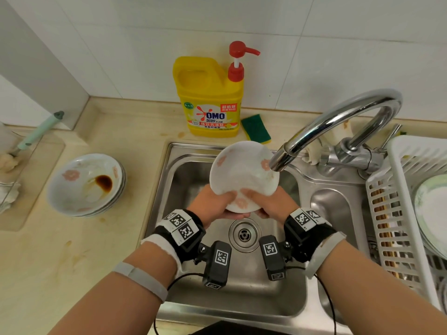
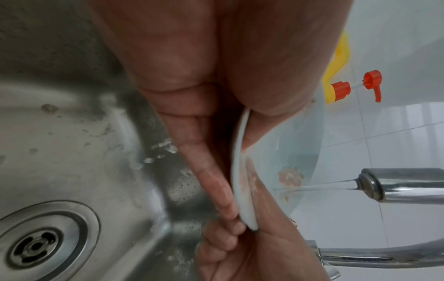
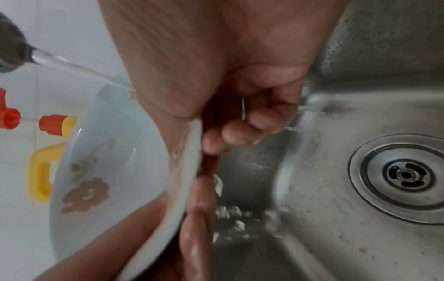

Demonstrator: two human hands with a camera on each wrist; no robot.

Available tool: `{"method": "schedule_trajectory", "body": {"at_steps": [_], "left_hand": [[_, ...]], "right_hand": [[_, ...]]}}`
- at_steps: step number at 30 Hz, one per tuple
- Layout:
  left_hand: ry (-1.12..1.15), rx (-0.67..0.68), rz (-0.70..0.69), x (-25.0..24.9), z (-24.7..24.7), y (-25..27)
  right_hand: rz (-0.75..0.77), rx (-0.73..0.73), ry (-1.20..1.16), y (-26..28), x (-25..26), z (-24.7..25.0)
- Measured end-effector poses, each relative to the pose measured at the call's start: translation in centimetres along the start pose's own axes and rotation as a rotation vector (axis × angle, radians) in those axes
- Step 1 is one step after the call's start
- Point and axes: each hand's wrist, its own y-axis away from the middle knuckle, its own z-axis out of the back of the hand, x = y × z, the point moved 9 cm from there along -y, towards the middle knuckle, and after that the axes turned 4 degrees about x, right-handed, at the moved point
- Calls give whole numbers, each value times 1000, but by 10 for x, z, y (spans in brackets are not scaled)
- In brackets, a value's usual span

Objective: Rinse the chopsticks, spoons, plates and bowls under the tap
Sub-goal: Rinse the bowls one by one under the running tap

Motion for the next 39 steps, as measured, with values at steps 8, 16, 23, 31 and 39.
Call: {"method": "schedule_trajectory", "body": {"at_steps": [8,16,23,31,39], "left_hand": [[-312,57,105,-9,8,-2],[-494,153,229,-10,13,-4],[-372,-10,158,-14,23,-6],[18,2,112,13,-9,-6],[103,32,44,2,-5,-5]], "right_hand": [[-25,-51,207,0,22,31],[-27,-28,358,5,42,28],[45,-151,365,3,45,38],[26,-177,-6,5,25,14],[46,-110,-51,4,11,-1]]}}
